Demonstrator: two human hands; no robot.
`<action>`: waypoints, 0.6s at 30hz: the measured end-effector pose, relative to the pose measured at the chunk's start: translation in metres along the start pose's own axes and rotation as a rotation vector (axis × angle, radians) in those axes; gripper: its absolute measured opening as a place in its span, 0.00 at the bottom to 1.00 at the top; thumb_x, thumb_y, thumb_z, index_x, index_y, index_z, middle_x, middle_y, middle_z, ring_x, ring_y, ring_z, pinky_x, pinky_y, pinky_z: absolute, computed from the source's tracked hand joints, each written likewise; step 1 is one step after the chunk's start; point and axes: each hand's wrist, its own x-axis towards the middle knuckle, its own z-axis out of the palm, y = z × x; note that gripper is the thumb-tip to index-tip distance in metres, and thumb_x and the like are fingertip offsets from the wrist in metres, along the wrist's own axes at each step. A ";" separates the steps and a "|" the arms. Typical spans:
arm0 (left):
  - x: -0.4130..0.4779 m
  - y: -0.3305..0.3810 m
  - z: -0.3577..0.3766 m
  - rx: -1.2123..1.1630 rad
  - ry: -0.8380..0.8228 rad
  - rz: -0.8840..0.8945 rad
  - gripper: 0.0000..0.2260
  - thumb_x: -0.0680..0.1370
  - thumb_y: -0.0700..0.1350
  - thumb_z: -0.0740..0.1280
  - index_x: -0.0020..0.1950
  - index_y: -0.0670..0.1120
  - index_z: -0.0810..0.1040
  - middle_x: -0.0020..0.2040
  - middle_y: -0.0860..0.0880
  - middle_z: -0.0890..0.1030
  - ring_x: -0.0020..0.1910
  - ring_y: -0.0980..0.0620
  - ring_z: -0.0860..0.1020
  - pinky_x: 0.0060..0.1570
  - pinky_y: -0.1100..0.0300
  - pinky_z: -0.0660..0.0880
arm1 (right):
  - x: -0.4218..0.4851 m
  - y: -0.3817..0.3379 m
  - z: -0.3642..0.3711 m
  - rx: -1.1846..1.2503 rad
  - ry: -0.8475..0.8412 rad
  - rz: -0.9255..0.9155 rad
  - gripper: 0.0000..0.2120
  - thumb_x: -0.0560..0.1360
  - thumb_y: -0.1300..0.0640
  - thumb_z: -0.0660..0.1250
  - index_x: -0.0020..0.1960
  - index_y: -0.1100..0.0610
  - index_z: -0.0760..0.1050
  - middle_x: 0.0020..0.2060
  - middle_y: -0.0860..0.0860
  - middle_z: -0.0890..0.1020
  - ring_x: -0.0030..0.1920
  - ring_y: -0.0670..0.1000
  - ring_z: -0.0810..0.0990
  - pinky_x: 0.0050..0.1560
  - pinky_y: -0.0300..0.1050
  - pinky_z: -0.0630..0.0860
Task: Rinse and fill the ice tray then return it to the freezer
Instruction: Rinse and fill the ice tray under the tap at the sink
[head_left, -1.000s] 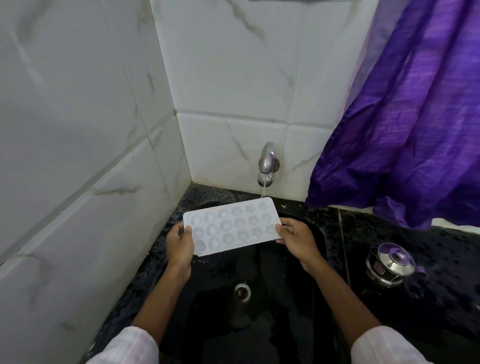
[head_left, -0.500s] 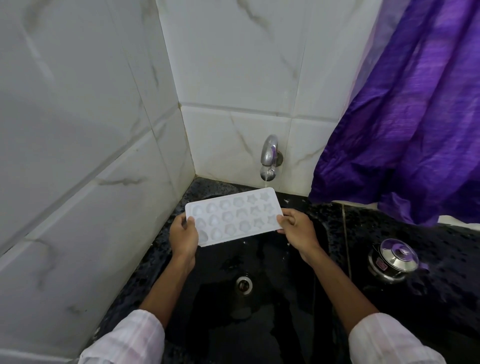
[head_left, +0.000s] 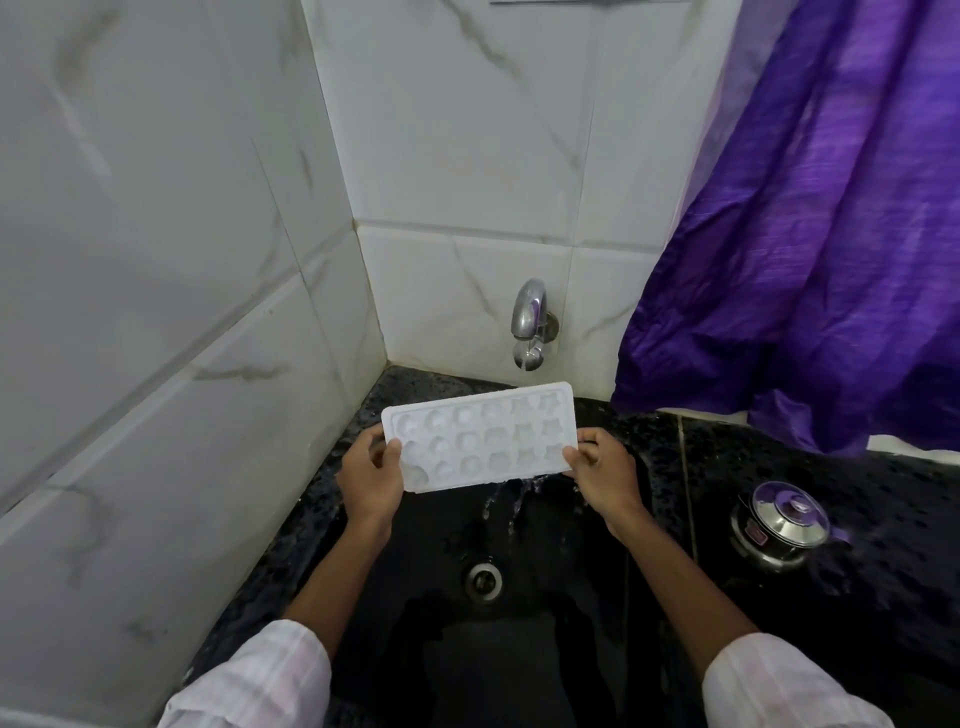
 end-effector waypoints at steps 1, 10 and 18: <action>-0.001 0.000 0.000 0.015 -0.010 0.016 0.10 0.80 0.39 0.66 0.61 0.43 0.80 0.52 0.47 0.84 0.51 0.49 0.82 0.49 0.56 0.77 | 0.000 0.003 -0.002 -0.012 -0.001 0.005 0.07 0.78 0.62 0.68 0.55 0.56 0.77 0.45 0.46 0.84 0.45 0.43 0.83 0.46 0.39 0.82; -0.015 0.006 0.001 0.029 -0.026 0.271 0.07 0.81 0.36 0.66 0.58 0.40 0.79 0.50 0.48 0.83 0.48 0.53 0.81 0.44 0.76 0.73 | -0.006 0.006 -0.026 -0.141 -0.001 -0.102 0.07 0.73 0.62 0.73 0.44 0.55 0.75 0.39 0.45 0.85 0.42 0.42 0.83 0.48 0.40 0.79; -0.013 0.015 0.004 -0.017 -0.001 0.468 0.07 0.82 0.38 0.63 0.58 0.46 0.77 0.52 0.49 0.83 0.54 0.51 0.82 0.57 0.53 0.78 | -0.008 -0.011 -0.038 -0.087 0.124 -0.322 0.06 0.74 0.63 0.73 0.44 0.58 0.75 0.38 0.45 0.85 0.41 0.43 0.84 0.45 0.37 0.78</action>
